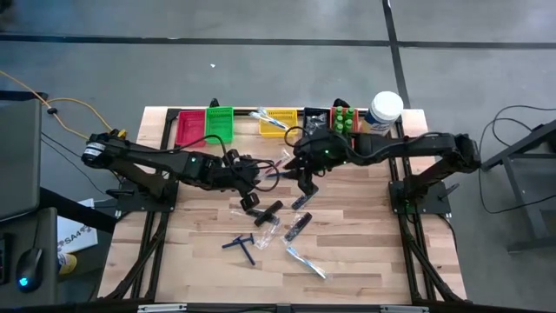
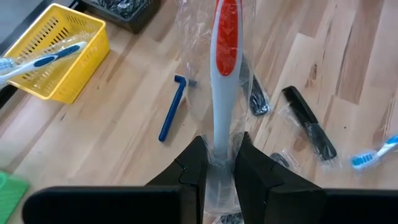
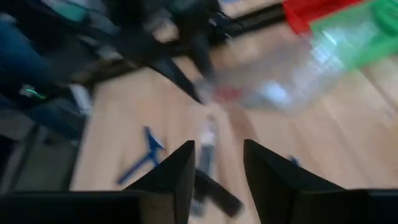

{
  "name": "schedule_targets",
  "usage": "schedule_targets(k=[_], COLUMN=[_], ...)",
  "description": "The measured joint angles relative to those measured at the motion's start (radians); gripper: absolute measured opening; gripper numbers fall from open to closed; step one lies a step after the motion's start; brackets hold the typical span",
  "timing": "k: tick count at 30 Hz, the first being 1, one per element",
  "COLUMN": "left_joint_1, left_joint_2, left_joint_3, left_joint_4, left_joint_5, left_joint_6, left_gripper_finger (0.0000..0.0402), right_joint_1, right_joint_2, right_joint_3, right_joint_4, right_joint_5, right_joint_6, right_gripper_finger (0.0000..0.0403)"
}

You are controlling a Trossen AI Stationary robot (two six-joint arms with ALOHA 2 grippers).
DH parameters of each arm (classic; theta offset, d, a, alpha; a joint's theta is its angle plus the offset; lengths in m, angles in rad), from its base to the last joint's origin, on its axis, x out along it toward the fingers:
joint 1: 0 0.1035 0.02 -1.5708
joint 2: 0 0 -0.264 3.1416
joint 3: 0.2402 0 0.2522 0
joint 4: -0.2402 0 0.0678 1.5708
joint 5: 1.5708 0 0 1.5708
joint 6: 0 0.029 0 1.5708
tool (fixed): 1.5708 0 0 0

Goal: Pick & Place Travel size toiletries
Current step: Put the orange toothbrush into the yellow bin

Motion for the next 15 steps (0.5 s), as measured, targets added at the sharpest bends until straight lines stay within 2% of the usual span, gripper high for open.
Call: schedule_targets(k=[3, 10, 15], left_joint_1=[0.0, 0.0, 0.0], left_joint_2=[0.0, 0.0, 0.0], left_joint_3=[0.0, 0.0, 0.0], left_joint_4=[0.001, 0.008, 0.075], left_joint_5=[0.0, 0.005, 0.016], left_joint_6=[0.002, 0.026, 0.063], left_gripper_finger=[0.0053, 0.0053, 0.0053], right_joint_1=[0.001, -0.03, -0.031], right_joint_2=[0.01, 0.014, 0.019], right_joint_3=[-0.015, -0.039, -0.04], right_joint_4=[0.088, 0.154, 0.268], right_joint_5=[-0.012, -0.005, -0.042], right_joint_6=[0.019, 0.046, 0.04], right_gripper_finger=[0.0151, 0.0242, 0.0271])
